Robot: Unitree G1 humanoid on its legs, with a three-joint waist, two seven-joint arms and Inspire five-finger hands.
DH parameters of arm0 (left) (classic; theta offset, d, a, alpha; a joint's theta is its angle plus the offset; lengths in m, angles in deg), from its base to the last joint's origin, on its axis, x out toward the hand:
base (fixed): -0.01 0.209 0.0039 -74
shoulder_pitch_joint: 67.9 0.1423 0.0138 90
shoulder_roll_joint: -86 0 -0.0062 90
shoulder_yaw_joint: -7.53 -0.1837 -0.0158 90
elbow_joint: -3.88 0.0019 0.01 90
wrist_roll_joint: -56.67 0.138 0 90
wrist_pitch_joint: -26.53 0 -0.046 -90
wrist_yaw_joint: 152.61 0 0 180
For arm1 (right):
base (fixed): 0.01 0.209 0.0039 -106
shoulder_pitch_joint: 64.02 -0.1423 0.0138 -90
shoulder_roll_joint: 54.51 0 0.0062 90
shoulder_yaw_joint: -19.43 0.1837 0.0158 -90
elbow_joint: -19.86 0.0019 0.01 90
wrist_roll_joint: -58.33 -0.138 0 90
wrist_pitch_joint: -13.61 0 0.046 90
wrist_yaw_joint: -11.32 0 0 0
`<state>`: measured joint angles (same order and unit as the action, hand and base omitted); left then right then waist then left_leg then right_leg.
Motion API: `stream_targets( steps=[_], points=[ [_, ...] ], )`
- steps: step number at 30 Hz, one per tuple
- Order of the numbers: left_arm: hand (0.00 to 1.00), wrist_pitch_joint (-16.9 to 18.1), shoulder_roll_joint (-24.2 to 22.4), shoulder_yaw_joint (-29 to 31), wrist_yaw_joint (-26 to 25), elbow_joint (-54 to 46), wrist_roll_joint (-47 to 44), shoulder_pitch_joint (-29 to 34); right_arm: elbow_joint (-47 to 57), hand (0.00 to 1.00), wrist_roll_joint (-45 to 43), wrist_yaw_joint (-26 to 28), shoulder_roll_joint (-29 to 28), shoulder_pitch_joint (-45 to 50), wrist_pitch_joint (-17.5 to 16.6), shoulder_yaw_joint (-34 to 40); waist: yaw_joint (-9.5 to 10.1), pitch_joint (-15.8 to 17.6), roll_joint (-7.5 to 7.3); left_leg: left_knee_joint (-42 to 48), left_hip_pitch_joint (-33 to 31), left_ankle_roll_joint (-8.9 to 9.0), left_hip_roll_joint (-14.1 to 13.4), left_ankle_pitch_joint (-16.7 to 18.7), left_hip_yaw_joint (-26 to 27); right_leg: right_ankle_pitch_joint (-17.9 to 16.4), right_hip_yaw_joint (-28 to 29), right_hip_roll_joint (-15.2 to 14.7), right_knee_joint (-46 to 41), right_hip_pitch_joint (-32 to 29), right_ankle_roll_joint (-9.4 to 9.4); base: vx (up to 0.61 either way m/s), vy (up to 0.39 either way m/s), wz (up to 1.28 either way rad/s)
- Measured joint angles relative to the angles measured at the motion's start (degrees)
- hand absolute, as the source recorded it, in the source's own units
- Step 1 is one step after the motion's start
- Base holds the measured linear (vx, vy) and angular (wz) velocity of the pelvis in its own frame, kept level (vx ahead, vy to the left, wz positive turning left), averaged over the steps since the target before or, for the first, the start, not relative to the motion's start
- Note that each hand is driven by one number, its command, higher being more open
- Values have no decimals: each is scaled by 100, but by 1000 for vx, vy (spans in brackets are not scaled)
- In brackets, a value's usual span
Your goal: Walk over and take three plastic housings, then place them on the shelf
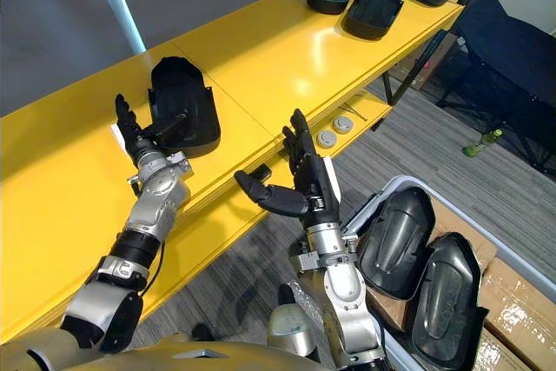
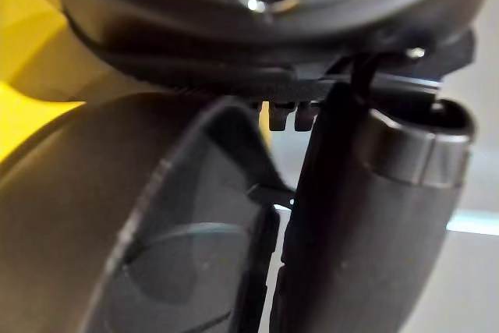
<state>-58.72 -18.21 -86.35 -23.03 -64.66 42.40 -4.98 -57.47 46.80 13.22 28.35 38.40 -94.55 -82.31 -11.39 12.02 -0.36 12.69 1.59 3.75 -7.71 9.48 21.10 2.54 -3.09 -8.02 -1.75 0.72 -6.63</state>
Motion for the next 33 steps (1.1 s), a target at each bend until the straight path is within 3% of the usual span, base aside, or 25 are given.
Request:
stream_targets(
  steps=[5, 8, 11, 13, 18, 27, 30, 33],
  points=[
    [100, -214, -57, 148, 78, -1258, 132, 662, -335, 100, -237, -150, 78, -625, 316, 185, 153, -5, -6, 24, 45, -4, 12, -24, -204, 6, -230, -28, -1, 161, 4, -11, 4, 20],
    [100, -199, -65, -102, 696, -2451, 67, 1090, -949, 100, -298, -349, 324, -1275, 637, 464, 387, -10, 3, 116, -5, -15, 47, -23, -445, 5, -449, -76, 0, 319, 5, -43, 16, 34],
    [100, -112, 50, -354, 1178, -2977, 65, 1248, -1500, 100, -330, -434, 557, -2027, 878, 756, 553, -26, 30, 178, -69, -57, 118, -50, -649, 4, -634, -140, 0, 414, 5, -71, 16, 36],
    [100, -102, 142, -362, 1597, -3155, 55, 1375, -1773, 100, -374, -500, 702, -2515, 951, 917, 629, -62, 92, 267, -129, -70, 144, -49, -745, 4, -748, -168, -1, 457, 6, -73, 15, 28],
    [100, -100, 449, -190, 2659, -3541, -223, 1802, -2456, 100, -1489, -338, 1002, -3454, 1308, 1510, 808, -122, 191, 344, -237, -101, 211, -109, -1023, -7, -1007, -195, -2, 565, 15, -76, -4, 29],
    [100, 26, 912, 211, 4780, -4094, -593, 2713, -4257, 100, -2092, 176, 1789, -4189, 2334, 1688, 1162, -174, 306, 408, -529, -53, 217, -242, -1357, -24, -1382, -186, 19, 539, 41, -53, -20, 19],
    [100, 45, 1219, 95, 5341, -3949, -817, 3000, -4626, 100, -2311, 450, 1975, -4662, 2534, 1691, 1285, -152, 328, 351, -700, -101, 211, -371, -1389, 108, -1392, -149, 140, 410, 37, -38, -20, 8],
    [100, 64, 1283, 23, 5563, -3695, -1016, 3215, -4774, 100, -2312, 658, 2032, -5037, 2582, 1662, 1336, -63, 352, 327, -731, -99, 212, -417, -1412, 148, -1398, -136, 181, 388, 50, -3, -4, 2]
  ],
)
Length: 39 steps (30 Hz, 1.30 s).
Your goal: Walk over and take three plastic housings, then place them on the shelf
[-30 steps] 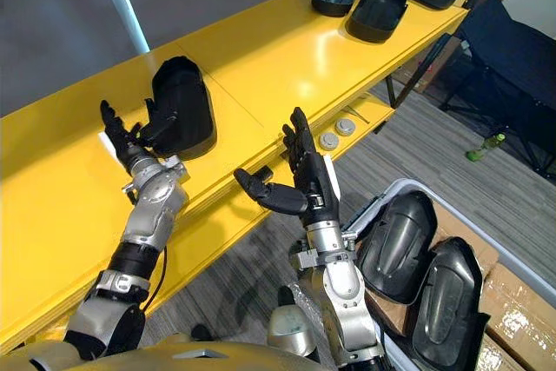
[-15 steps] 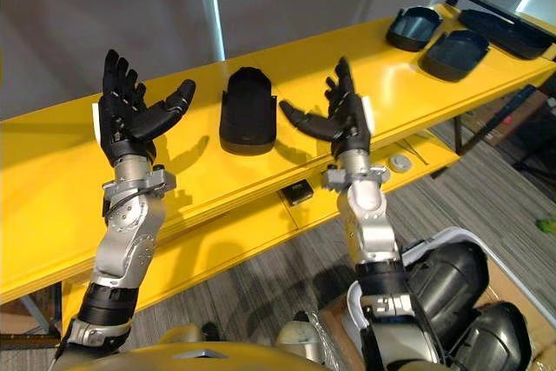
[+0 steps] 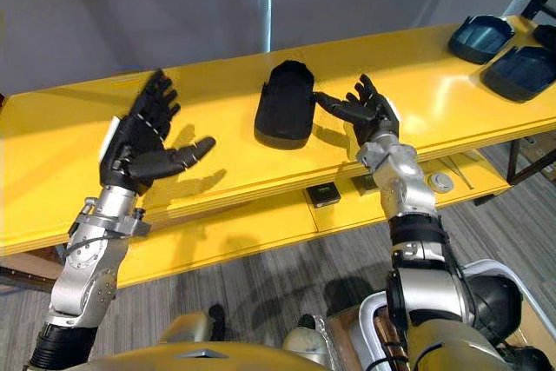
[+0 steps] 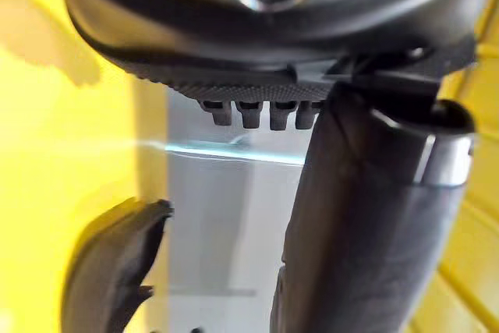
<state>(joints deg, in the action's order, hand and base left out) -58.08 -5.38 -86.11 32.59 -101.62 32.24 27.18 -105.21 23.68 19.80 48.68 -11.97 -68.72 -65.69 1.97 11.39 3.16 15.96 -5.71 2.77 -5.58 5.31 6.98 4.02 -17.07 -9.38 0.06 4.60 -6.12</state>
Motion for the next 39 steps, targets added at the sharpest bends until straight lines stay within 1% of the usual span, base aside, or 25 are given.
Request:
stream_targets(
  steps=[2, 4, 5, 7, 8, 10, 11, 16, 17, 19, 22, 23, 24, 27, 29, 33, 37, 39],
  points=[
    [100, 91, -2, -9, 183, 315, -467, 75, -158, 100, 5, 186, 247, -430, -34, -144, 57, 194, 59, 64, -123, 2, -6, -5, -47, 18, -20, 17, -10, -77, 13, -33, 4, 5],
    [100, 271, -3, 2, 254, 548, -895, 112, -368, 100, -4, 306, 552, -954, -95, -304, 136, 398, 118, 90, -364, -5, -3, -54, -88, 85, -41, 36, -15, -287, 45, -73, 20, 11],
    [100, 395, -10, -5, 292, 666, -1120, 132, -526, 100, -21, 373, 668, -1240, -146, -349, 171, 532, 135, 60, -412, -9, -3, -113, -99, 109, -55, 30, -18, -358, 52, -61, 14, 10],
    [100, 517, -11, -8, 318, 712, -1411, 237, -790, 100, -103, 474, 799, -1553, -224, -405, 266, 708, 146, -18, -406, -5, 4, -185, -116, 109, -80, 27, -22, -372, 54, -24, -5, 9],
    [100, 675, -11, -4, 353, 711, -1431, 297, -931, 100, -204, 540, 870, -1689, -229, -473, 317, 773, 161, -33, -409, -6, 4, -196, -140, 101, -114, 29, -32, -372, 66, 5, -7, 10],
    [100, 832, -11, -4, 374, 711, -1430, 339, -1133, 100, -211, 580, 928, -1905, -229, -596, 370, 829, 200, -35, -418, -6, 7, -198, -167, 92, -135, 31, -42, -373, 78, 19, 1, 8],
    [100, 892, -11, -4, 389, 710, -1431, 364, -1281, 100, -211, 604, 973, -2062, -230, -669, 419, 862, 246, -44, -420, -6, 14, -198, -179, 87, -148, 29, -45, -373, 83, 17, 8, 7],
    [100, 1032, -12, -10, 414, 710, -1596, 451, -1566, 100, -209, 637, 1047, -2253, -228, -811, 486, 877, 266, -79, -426, 0, 26, -208, -234, 61, -202, 24, -77, -375, 109, 12, 10, 6],
    [100, 1054, -13, -11, 405, 710, -1663, 463, -1751, 100, -197, 639, 1050, -2366, -220, -852, 499, 879, 265, -94, -421, 2, 28, -222, -249, 52, -221, 22, -94, -375, 120, -7, 13, 6],
    [100, 1058, -24, -21, 373, 710, -1674, 473, -1869, 100, -197, 653, 1086, -2434, -220, -874, 551, 882, 264, -122, -403, 5, 31, -247, -250, 43, -225, 19, -103, -373, 124, -8, 6, 2],
    [100, 1122, -81, -29, 351, 708, -1800, 576, -1998, 100, -165, 796, 1100, -2561, -220, -927, 568, 926, 277, -156, -374, 10, 30, -294, -295, 10, -275, 18, -152, -352, 137, -41, -1, 6],
    [100, 1122, -103, -29, 342, 708, -1823, 607, -2064, 100, -158, 865, 1108, -2652, -222, -964, 559, 976, 278, -185, -360, 14, 30, -325, -320, -3, -298, 15, -192, -352, 139, -62, -7, 12],
    [100, 1200, -123, -32, 367, 698, -1822, 631, -2100, 100, -155, 896, 1129, -2720, -227, -1011, 564, 1016, 272, -264, -345, 28, 33, -383, -358, -20, -326, 17, -210, -355, 147, -79, -18, 18],
    [100, 1227, -128, -32, 385, 700, -1827, 664, -2108, 100, -150, 1009, 1130, -2727, -281, -1161, 607, 1020, 271, -541, -268, 54, 34, -559, -408, -36, -401, 30, -210, -365, 169, -53, -29, 14],
    [100, 1245, -129, -33, 474, 700, -1872, 670, -2109, 100, -71, 1085, 1129, -2738, -399, -1349, 655, 1029, 271, -788, -195, 84, 25, -717, -453, -46, -456, 42, -209, -372, 184, -33, -35, 10],
    [100, 1315, -132, -39, 572, 699, -1993, 676, -2107, 100, 308, 1023, 1127, -2836, -640, -1474, 724, 1034, 272, -1021, -143, 122, -7, -873, -476, -48, -483, 65, -207, -421, 191, -5, -6, 1],
    [100, 1327, -132, -46, 621, 699, -2043, 703, -2034, 100, 626, 705, 1132, -2889, -977, -1515, 721, 1039, 264, -1131, -66, 125, -3, -933, -457, -47, -480, 74, -206, -404, 192, 0, 0, 0],
    [100, 1331, -132, -64, 623, 696, -2042, 723, -1823, 100, 900, 431, 1141, -2898, -1147, -1508, 702, 1044, 255, -1143, -35, 125, -5, -933, -436, -46, -462, 93, -203, -391, 191, 4, -5, -6]
  ],
)
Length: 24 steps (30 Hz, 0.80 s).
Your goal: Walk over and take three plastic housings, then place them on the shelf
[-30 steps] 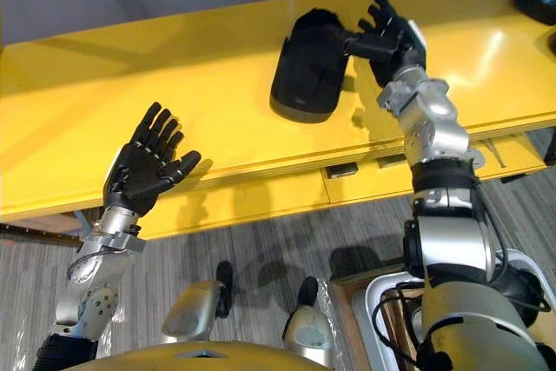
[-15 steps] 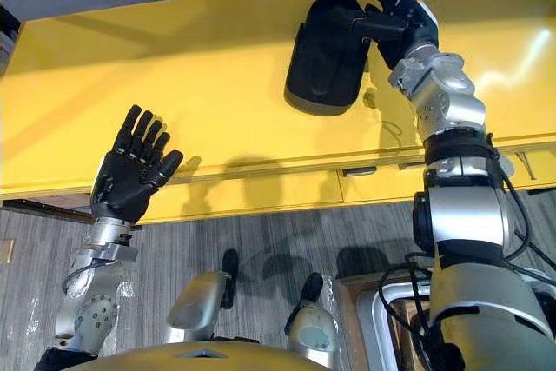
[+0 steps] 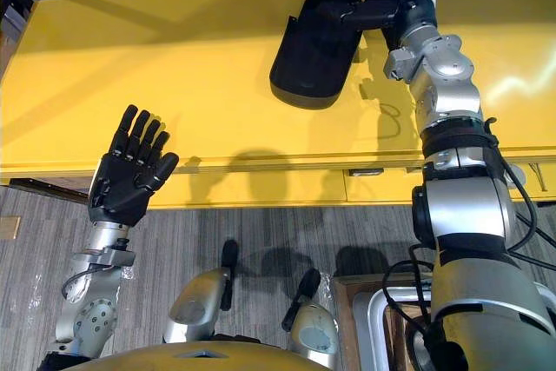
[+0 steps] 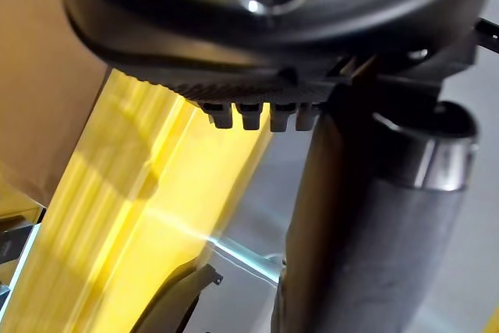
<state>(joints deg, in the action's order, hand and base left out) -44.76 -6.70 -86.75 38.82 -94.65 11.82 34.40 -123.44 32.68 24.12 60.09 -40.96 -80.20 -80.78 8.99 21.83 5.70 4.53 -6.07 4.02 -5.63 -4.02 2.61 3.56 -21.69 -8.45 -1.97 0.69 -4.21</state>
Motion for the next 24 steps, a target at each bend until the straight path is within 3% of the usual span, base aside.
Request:
stream_targets(
  steps=[3, 7, 9, 11, 17, 20, 24],
  points=[
    [100, 10, -1, -41, -3, -78, 1, 125, 946, 100, 511, -554, 38, 63, -344, 133, -17, 23, -44, -78, 144, 12, -10, 9, 96, 1, 78, -17, 15, 57, -1, 0, 11, -15],
    [100, 10, -7, -245, 63, -269, 16, 183, 2861, 100, 480, -712, 0, 755, -696, 633, -111, 19, -121, -96, 233, 7, -1, 30, 183, 5, 104, -42, 37, 129, -9, 6, 15, -6],
    [100, 11, -8, -261, 60, -465, 99, 193, 3619, 100, 449, -669, -267, 1289, -686, 684, -144, -36, -226, -170, 380, 11, 0, 39, 237, 17, 123, -38, 119, 241, -27, 17, 6, -17],
    [100, 26, -11, -261, 48, -833, 509, 174, 4275, 100, 390, -489, -907, 2134, -618, 636, -207, -162, -366, -221, 485, 23, -3, 57, 294, 15, 177, -34, 139, 289, -30, 14, -5, -16],
    [100, 120, -240, -142, -51, -1304, 1002, 96, 4346, 100, 509, -323, -2300, 3254, -65, -462, -213, -328, -407, -484, 689, 69, 6, -3, 331, 39, 139, -10, 298, 454, -61, -7, -3, 0],
    [100, 122, -374, -88, -220, -1450, 1067, 131, 4335, 100, 970, -606, -2803, 3266, -45, -869, -112, -468, -410, -498, 685, 50, -1, -34, 251, 44, 67, 20, 343, 508, -62, 24, -29, 13],
    [100, 136, -491, 145, -399, -1686, 1154, 319, 4236, 100, 960, -1002, -3408, 3267, -111, -1010, -37, -648, -446, -499, 735, 57, 25, -28, 172, 41, -24, 14, 428, 647, -59, 28, -11, 12]
  ],
)
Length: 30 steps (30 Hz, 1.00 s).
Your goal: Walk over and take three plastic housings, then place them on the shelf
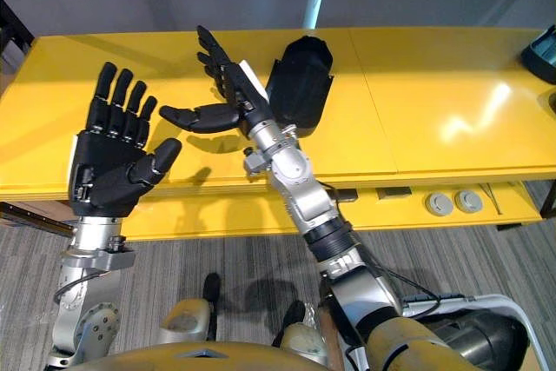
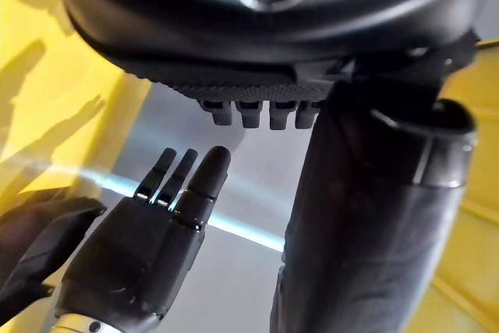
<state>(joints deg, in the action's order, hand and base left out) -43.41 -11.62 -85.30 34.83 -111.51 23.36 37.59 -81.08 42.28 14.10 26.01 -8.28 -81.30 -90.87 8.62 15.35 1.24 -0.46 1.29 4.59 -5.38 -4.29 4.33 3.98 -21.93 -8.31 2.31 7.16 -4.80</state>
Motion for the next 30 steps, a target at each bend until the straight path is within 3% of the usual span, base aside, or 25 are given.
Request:
stream_targets(
  steps=[2, 9, 14, 18, 30],
  points=[
    [100, 26, -98, 106, -25, -99, 17, 73, -205, 100, 2, -221, -214, 3, -162, -139, 50, -63, 1, -23, 11, 0, 17, 2, -3, -5, -6, -17, 1, 5, 2, 0, 0, 0],
    [100, 27, -184, 103, -92, -162, 27, 101, -776, 100, 6, -963, -589, 11, -195, -374, 58, -123, 5, -223, 49, 21, 77, -110, -105, -24, -137, -47, -13, 6, 23, -37, 4, 8],
    [100, 32, -234, -69, -122, -163, 26, 345, -1388, 100, -18, -2165, -1023, 278, -58, -398, 67, -277, 16, -350, 87, 17, 79, -160, -102, -44, -140, -48, -11, -16, 50, 0, 0, 0],
    [100, 98, -328, -212, -164, -161, 27, 344, -1588, 100, 155, -2762, -1132, 545, -59, -396, 41, -325, 49, -382, 68, 20, 77, -166, -46, -42, -84, -43, -15, -93, 47, 6, -5, -6],
    [100, 233, -348, -366, -412, 92, 207, 518, -1570, 100, 461, -3448, -1175, 756, -218, -379, -108, -389, 107, -420, 63, 20, 74, -148, 112, -39, 84, -46, -55, -224, 39, -3, -9, -7]
  ],
)
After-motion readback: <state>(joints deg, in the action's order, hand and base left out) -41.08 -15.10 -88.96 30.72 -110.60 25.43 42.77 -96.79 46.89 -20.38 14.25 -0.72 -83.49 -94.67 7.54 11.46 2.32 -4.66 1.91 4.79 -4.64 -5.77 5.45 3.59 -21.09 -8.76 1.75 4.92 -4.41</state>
